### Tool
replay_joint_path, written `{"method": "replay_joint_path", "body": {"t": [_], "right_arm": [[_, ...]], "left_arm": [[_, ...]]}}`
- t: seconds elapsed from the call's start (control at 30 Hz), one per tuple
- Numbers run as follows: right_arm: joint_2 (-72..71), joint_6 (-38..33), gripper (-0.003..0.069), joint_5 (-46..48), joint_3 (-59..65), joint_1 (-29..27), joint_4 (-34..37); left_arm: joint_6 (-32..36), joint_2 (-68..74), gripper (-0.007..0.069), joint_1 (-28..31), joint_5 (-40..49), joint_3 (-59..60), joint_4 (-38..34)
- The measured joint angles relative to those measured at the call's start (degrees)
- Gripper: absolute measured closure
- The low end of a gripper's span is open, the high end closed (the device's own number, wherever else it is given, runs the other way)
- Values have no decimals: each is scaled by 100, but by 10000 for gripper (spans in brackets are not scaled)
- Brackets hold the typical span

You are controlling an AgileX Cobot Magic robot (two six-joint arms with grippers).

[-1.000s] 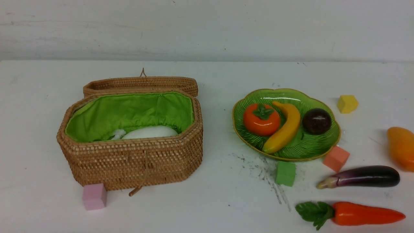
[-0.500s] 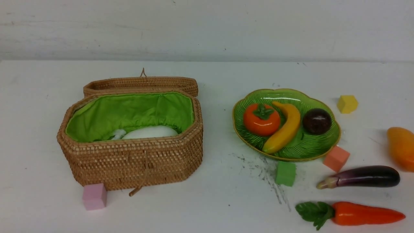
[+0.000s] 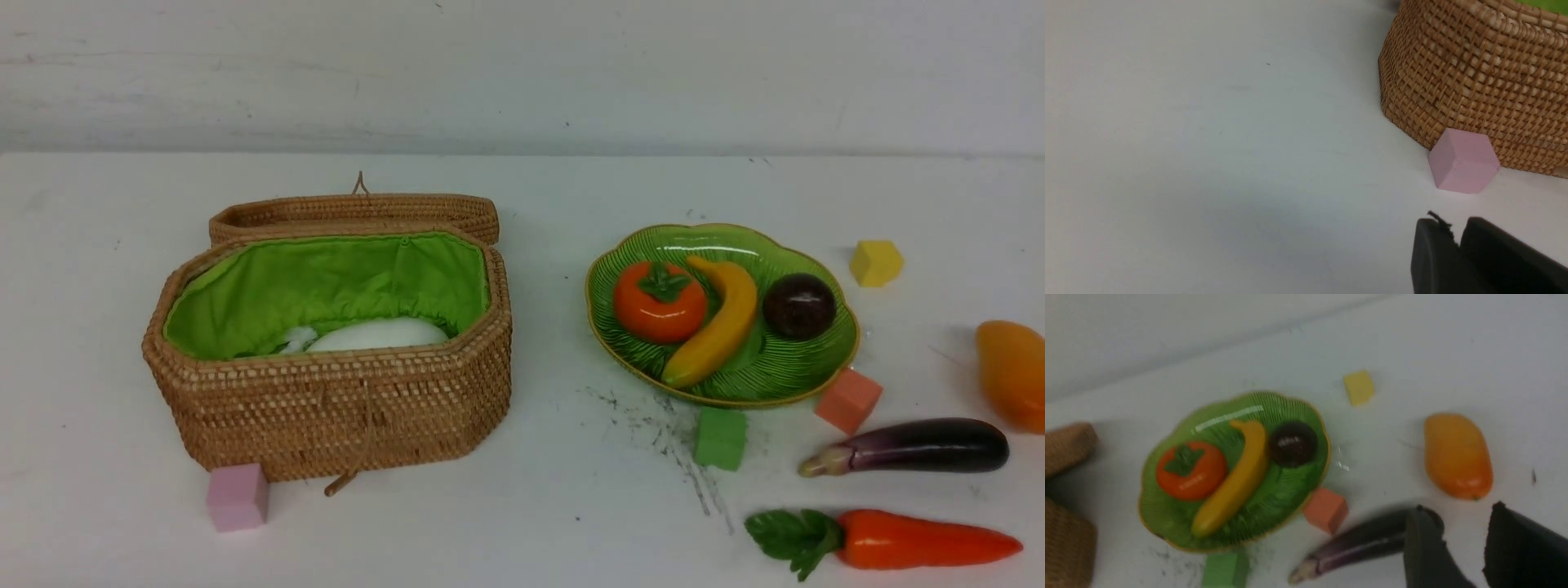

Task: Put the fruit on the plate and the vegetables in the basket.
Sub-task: Use the right arm to grab a mango and put it into the right plate

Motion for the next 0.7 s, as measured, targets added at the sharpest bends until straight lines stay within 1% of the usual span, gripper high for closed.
{"method": "replay_joint_path", "body": {"t": [0.1, 0.17, 0.2, 0.27, 0.3, 0.33, 0.37, 0.4, 0.47, 0.5, 0.53, 0.6, 0.67, 0.7], "right_arm": [[809, 558, 412, 532, -287, -183, 37], [1543, 752, 403, 852, -682, -384, 37], [1612, 752, 400, 900, -775, -428, 37], [2555, 614, 368, 1135, -1427, -713, 23], [2555, 614, 364, 1148, -1478, -735, 23], [3147, 436, 323, 1276, -1936, -925, 122], [3345, 348, 305, 1320, -2085, -987, 190], [3669, 202, 272, 1390, -2322, -1083, 321], [4353, -181, 186, 1502, -2835, -1237, 619], [4472, -269, 169, 1511, -2882, -1246, 665], [4874, -627, 111, 1562, -3259, -1288, 825], [5404, -980, 34, 1650, -3713, -1289, 872], [5838, -1192, -7, 1706, -4058, -1289, 872], [5929, -1218, -12, 1718, -4124, -1289, 866]], "left_arm": [[0, 0, 526, 0, 0, 0, 0], [0, 0, 522, 0, 0, 0, 0], [0, 0, 522, 0, 0, 0, 0], [0, 0, 522, 0, 0, 0, 0], [0, 0, 522, 0, 0, 0, 0], [0, 0, 522, 0, 0, 0, 0], [0, 0, 522, 0, 0, 0, 0], [0, 0, 522, 0, 0, 0, 0], [0, 0, 520, 0, 0, 0, 0], [0, 0, 519, 0, 0, 0, 0], [0, 0, 518, 0, 0, 0, 0], [0, 0, 518, 0, 0, 0, 0], [0, 0, 518, 0, 0, 0, 0], [0, 0, 518, 0, 0, 0, 0]]}}
